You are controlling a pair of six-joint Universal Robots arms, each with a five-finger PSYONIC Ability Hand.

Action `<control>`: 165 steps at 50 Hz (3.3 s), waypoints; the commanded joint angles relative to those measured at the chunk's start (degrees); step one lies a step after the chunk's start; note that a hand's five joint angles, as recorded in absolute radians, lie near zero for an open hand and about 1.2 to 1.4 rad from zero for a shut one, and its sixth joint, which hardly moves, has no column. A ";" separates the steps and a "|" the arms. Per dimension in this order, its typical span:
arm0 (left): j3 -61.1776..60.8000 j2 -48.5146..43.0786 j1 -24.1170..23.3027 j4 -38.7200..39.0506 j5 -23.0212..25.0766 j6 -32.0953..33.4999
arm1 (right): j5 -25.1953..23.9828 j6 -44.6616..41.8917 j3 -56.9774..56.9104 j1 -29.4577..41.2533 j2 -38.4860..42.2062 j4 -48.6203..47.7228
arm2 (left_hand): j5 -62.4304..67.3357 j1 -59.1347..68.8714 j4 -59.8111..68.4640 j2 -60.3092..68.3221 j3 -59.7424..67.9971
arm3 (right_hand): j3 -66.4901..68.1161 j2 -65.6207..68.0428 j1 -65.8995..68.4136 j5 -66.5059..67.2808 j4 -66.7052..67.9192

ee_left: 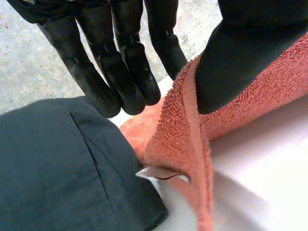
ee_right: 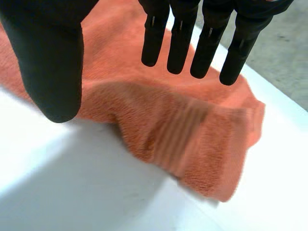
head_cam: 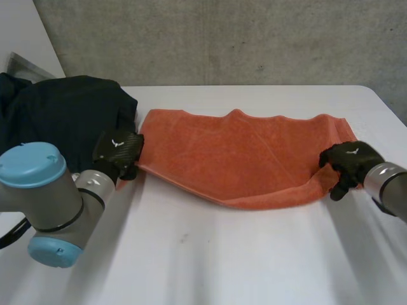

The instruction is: Fold the laundry.

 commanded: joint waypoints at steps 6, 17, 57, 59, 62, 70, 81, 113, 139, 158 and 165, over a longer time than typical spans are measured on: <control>-0.33 1.44 0.27 -0.65 -0.22 -1.87 | -8.51 2.74 -7.12 -6.64 0.06 6.45 | 14.43 12.24 11.43 11.43 11.84 | -2.78 -2.63 -4.23 -1.31 -2.68; -0.07 1.88 0.27 -1.00 -0.22 -2.14 | -13.79 -18.70 -25.90 -7.43 12.43 21.46 | 14.43 12.24 11.43 11.43 11.84 | 1.08 1.24 -0.36 2.55 1.18; -4.02 16.82 2.12 -33.67 0.31 10.68 | -1.84 -31.00 -12.77 -17.00 -0.98 43.35 | 14.43 12.24 11.43 11.43 11.84 | 51.07 51.22 49.62 52.54 51.17; -5.08 17.87 1.50 -40.53 0.40 14.11 | -0.78 -37.68 -9.69 -18.41 -2.22 46.87 | 14.43 12.24 11.43 11.43 11.84 | 51.07 51.22 49.62 52.54 51.17; -5.87 17.18 0.28 -47.81 0.57 17.97 | -0.69 -40.86 -7.58 -18.68 -2.05 46.80 | 14.43 12.24 11.43 11.43 11.84 | 51.07 51.22 49.62 52.54 51.17; 4.22 8.66 -1.14 -39.25 -0.83 23.09 | -3.77 -30.77 -12.66 -15.61 -1.08 36.70 | 14.43 12.24 11.43 11.43 11.84 | 51.07 51.22 49.62 52.54 51.17; 40.34 -2.60 -1.49 -7.71 -0.04 22.91 | 0.35 -4.06 -35.34 -10.95 -0.02 3.59 | 14.43 12.24 11.43 11.43 11.84 | 51.07 51.22 49.62 52.54 51.17; 15.70 -3.66 -0.69 -0.21 2.23 6.47 | -3.68 -3.93 -12.34 -11.38 0.50 0.55 | 14.43 12.24 11.43 11.43 11.84 | 51.07 51.22 49.62 52.54 51.17; -7.55 14.98 -5.97 -41.44 -4.18 26.08 | -9.31 -41.06 2.10 -29.06 -11.36 36.09 | 14.43 12.24 11.43 11.43 11.84 | 51.07 51.22 49.62 52.54 51.17; 29.97 -14.81 -8.43 -20.60 -4.79 26.69 | -5.62 -18.19 -7.04 -19.12 1.47 1.46 | 14.43 12.24 11.43 11.43 11.84 | 51.07 51.22 49.62 52.54 51.17; 41.67 -23.69 -8.52 -20.78 -6.98 28.53 | -5.00 -16.17 -8.71 -16.57 5.51 -8.21 | 14.43 12.24 11.43 11.43 11.84 | 51.07 51.22 49.62 52.54 51.17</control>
